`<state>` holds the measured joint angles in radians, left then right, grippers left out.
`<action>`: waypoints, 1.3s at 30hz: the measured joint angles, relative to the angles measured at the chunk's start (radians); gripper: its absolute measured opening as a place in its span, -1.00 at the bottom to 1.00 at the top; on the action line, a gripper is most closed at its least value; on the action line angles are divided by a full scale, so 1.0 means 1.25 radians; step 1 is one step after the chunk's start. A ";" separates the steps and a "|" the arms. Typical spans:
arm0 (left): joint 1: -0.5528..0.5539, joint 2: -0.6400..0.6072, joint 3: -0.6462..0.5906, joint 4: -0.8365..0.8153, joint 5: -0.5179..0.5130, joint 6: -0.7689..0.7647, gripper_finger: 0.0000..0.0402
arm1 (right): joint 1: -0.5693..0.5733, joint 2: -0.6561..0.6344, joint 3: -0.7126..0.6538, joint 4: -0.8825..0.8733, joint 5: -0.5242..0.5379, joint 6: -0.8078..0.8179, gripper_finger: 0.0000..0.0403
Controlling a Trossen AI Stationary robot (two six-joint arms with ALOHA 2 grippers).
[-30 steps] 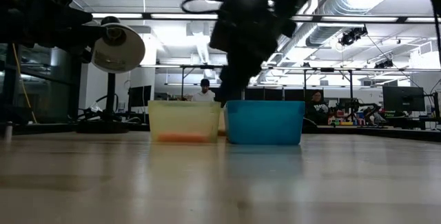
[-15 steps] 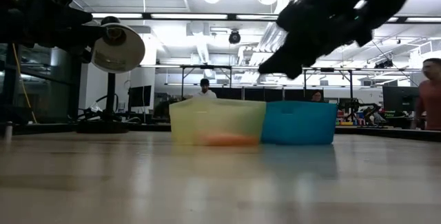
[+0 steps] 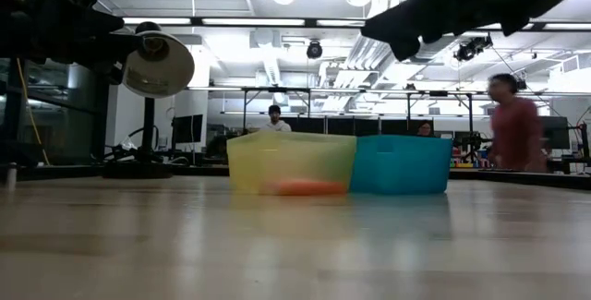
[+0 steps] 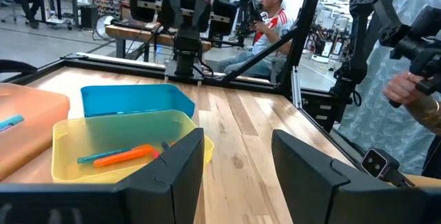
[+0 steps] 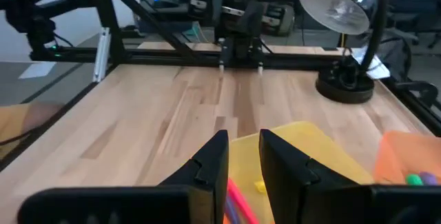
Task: Pick & Place Markers
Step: Return to Home Position
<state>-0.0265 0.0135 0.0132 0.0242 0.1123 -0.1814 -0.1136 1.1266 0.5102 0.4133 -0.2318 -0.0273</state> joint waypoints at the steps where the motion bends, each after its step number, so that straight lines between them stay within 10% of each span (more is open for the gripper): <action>1: 0.000 0.000 0.000 0.000 0.000 0.000 -0.16 | 0.007 0.003 -0.014 0.026 0.002 0.000 -0.65; 9: 0.000 0.000 0.000 0.000 0.000 0.000 -0.16 | 0.028 -0.003 -0.220 0.307 0.067 0.099 -0.65; 21: 0.000 0.000 0.000 0.000 0.000 0.000 -0.16 | 0.028 -0.253 -0.397 0.351 0.138 0.168 -0.65; 39: 0.000 0.000 0.000 0.000 0.000 0.000 -0.16 | 0.030 -0.654 -0.400 -0.128 0.115 0.227 -0.65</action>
<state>-0.0265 0.0132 0.0132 0.0242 0.1120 -0.1817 -0.0756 0.3085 0.0097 0.2538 -0.0880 0.2568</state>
